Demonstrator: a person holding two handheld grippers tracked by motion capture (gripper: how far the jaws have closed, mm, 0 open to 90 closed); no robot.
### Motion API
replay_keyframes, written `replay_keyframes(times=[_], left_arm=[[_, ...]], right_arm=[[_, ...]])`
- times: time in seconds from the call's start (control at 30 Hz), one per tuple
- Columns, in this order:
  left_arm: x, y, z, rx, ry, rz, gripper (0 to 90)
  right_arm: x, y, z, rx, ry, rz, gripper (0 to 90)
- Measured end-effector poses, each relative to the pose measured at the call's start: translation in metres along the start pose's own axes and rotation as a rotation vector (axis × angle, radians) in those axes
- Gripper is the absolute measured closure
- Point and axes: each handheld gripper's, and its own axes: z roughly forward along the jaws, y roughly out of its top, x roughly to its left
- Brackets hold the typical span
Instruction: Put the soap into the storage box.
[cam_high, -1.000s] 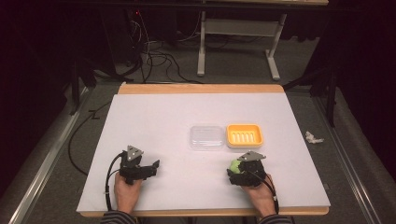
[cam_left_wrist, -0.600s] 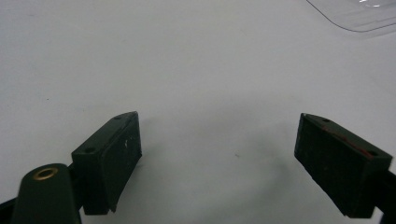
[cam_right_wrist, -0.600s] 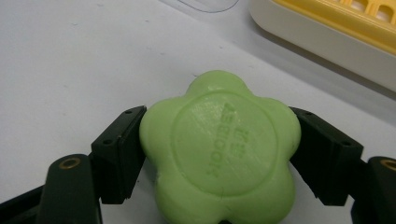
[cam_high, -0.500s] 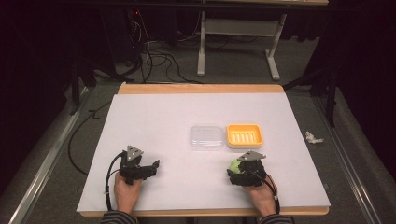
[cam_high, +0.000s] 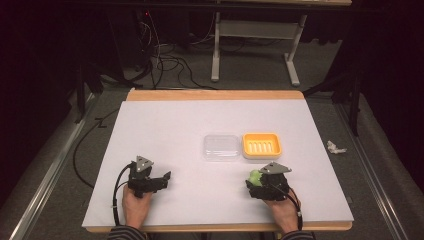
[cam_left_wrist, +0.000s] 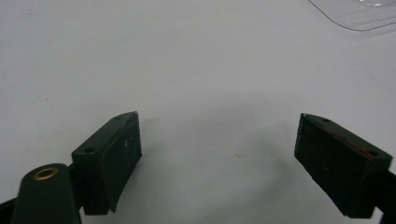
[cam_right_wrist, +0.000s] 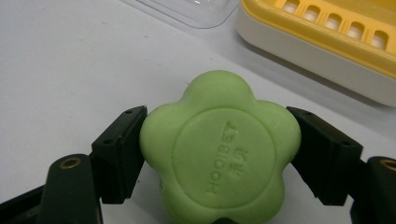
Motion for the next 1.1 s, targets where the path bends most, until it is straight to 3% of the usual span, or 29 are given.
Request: replay_keyframes(times=[0.6, 1.1], left_arm=[[0.000, 0.000, 0.000, 0.001, 0.003, 0.003, 15.4], [0.000, 0.000, 0.000, -0.001, 0.002, 0.003, 15.4]], right_arm=[[-0.004, 0.004, -0.019, -0.064, -0.001, 0.009, 25.3], [-0.019, 0.011, -0.041, -0.099, -0.007, 0.029, 25.3]])
